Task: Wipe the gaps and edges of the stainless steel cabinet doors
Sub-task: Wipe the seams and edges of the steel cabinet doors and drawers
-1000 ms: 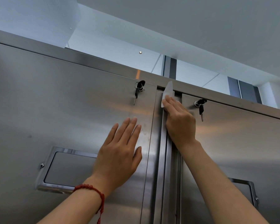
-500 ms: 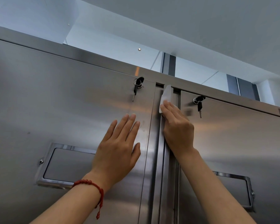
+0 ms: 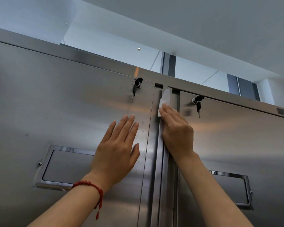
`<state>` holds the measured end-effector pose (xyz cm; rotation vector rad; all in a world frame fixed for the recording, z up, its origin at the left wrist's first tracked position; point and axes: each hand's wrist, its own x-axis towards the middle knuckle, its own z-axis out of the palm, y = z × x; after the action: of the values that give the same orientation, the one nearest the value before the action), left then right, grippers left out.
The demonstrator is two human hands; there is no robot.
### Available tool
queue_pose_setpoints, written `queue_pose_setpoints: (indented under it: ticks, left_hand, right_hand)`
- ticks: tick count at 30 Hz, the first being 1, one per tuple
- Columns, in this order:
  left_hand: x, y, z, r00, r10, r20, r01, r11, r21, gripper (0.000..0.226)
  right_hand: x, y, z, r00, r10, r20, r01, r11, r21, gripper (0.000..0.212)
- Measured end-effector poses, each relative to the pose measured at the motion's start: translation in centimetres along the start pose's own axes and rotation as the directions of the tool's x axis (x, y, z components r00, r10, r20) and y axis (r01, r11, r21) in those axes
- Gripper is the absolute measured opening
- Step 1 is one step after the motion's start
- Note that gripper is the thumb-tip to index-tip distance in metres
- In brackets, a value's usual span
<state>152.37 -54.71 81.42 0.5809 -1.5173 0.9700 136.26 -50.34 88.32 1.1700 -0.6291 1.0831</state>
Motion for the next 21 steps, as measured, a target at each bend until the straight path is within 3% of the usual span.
queue_pose_setpoints:
  ticks: [21]
  left_hand:
    - [-0.1,0.0,-0.2,1.0,0.004,0.018,-0.004,1.0,0.012,0.056]
  right_hand:
    - [-3.0,-1.3,-0.6,0.999,0.044,0.011,-0.045,0.999,0.029,0.035]
